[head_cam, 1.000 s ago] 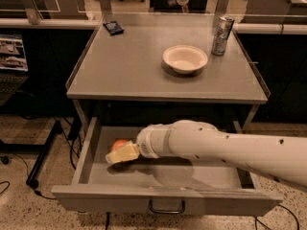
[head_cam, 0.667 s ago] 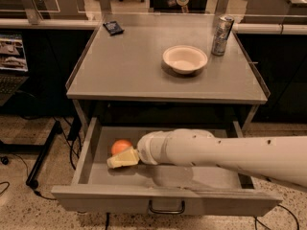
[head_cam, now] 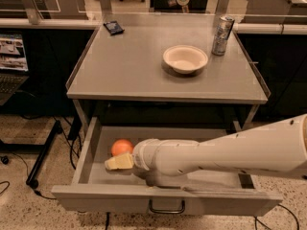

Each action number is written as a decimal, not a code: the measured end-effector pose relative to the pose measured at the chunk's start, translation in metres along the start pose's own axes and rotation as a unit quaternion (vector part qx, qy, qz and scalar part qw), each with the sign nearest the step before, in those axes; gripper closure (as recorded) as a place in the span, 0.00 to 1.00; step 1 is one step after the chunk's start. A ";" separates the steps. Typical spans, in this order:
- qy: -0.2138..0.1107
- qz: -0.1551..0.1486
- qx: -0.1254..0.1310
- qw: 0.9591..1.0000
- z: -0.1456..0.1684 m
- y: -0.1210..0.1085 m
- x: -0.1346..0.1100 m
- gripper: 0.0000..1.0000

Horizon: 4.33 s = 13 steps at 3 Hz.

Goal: Pick orange from top drawer and place on counter

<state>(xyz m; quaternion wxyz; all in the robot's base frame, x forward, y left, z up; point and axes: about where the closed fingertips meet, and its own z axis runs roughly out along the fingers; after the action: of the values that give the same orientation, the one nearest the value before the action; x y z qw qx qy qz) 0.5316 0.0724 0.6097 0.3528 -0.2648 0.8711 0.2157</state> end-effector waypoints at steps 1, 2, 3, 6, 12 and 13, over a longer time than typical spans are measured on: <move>-0.019 -0.019 -0.017 0.999 -0.001 0.011 -0.012 0.00; -0.019 -0.021 -0.021 0.999 0.000 0.014 -0.012 0.00; -0.018 -0.028 -0.038 0.999 0.004 0.026 -0.012 0.00; -0.014 -0.036 -0.051 0.998 0.004 0.038 -0.011 0.41; -0.053 -0.116 -0.126 0.984 0.002 0.050 -0.051 1.00; -0.097 -0.128 -0.164 0.973 -0.054 0.063 -0.098 1.00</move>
Offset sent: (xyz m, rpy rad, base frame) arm 0.0012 0.0092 0.0084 0.0204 -0.0327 0.0344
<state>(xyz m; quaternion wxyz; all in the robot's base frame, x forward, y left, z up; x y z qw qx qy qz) 0.5264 0.1208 0.7286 0.4116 -0.4060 0.7447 0.3335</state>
